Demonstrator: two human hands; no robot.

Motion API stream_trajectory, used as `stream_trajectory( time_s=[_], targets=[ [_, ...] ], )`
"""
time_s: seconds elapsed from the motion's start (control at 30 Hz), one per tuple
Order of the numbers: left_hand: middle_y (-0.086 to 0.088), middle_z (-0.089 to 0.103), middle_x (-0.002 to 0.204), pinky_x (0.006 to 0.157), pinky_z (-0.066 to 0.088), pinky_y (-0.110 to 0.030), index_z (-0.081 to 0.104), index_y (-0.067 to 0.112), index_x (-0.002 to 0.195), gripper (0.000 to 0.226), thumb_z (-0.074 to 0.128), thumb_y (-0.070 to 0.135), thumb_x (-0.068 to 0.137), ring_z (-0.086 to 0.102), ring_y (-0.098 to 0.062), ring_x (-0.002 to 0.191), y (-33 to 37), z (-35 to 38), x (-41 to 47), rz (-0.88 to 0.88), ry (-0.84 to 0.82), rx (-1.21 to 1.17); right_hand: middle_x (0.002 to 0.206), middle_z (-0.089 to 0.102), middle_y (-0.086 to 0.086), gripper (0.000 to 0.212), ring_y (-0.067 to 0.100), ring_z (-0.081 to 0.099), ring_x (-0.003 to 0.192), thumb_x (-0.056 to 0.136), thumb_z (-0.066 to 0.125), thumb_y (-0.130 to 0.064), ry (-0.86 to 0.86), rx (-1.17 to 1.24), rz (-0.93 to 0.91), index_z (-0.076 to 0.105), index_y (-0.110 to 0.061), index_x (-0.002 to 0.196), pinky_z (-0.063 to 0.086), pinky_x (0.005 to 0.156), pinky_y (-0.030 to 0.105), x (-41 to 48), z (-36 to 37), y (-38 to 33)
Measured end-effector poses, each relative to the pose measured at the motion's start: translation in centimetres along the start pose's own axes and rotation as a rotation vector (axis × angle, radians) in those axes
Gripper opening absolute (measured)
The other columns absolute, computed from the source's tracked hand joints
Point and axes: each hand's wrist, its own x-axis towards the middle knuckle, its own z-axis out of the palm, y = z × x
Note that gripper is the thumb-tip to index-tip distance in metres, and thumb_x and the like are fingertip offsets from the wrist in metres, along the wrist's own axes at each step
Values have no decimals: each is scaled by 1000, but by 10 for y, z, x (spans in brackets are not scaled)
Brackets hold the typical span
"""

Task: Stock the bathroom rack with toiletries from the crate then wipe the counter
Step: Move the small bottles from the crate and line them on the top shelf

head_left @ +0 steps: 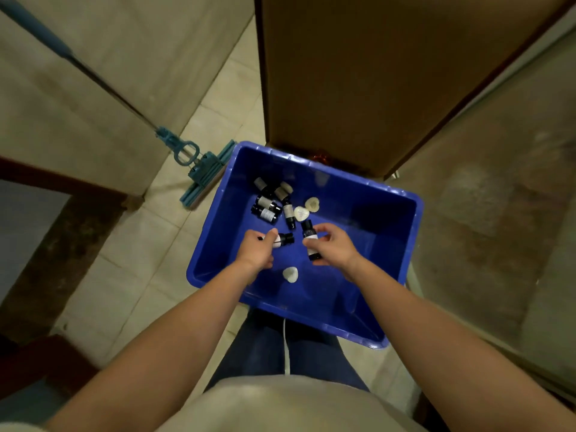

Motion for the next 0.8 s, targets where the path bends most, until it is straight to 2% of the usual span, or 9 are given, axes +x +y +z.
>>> stream_trajectory(
  time_s=[0.1,0.2,0.3,0.4,0.53,0.73,0.8],
  targets=[
    [-9,50,68,50,44,-28,42,12,84,29,47,36,100,44,-17,53,18,0,-20,23,-48,-86,84,55,3,22,15,61,75,91,67,-20,67,68,-27,52,-21,106,58,63,30,-22,-6,-8],
    [-7,50,62,43,38,-23,50,11,88,28,46,35,101,41,-15,48,35,-2,-37,55,-129,-147,82,56,2,20,15,61,72,91,67,-21,145,135,-57,52,-19,104,58,62,31,-45,-11,-15],
    [-6,53,59,43,38,-22,56,10,88,31,46,37,101,43,-14,48,45,-4,-48,92,-220,-167,85,58,2,25,14,62,72,91,67,-22,228,218,-89,52,-15,110,58,60,30,-69,-11,-20],
    [-4,59,60,46,40,-23,57,12,98,31,47,42,100,47,-11,48,49,-9,-55,93,-306,-168,97,61,5,29,17,64,82,91,67,-24,319,295,-120,51,-14,113,61,67,37,-93,-5,-18],
    [-2,67,62,43,43,-22,59,17,107,34,47,47,98,51,-10,47,54,-20,-66,100,-424,-118,101,59,5,24,22,64,91,91,67,-25,428,374,-167,50,-20,106,61,71,41,-127,12,-12],
    [-4,69,69,41,40,-21,57,13,109,33,42,42,101,50,-11,50,62,-30,-101,137,-577,-96,91,59,4,26,21,65,77,91,68,-27,583,522,-228,53,-15,106,61,67,42,-178,44,-13],
    [-6,70,72,40,40,-21,57,12,106,30,41,38,102,51,-11,49,63,-32,-117,159,-627,-81,94,59,4,29,20,64,77,91,68,-28,627,592,-252,53,-12,110,61,66,42,-196,53,-12]
  ],
)
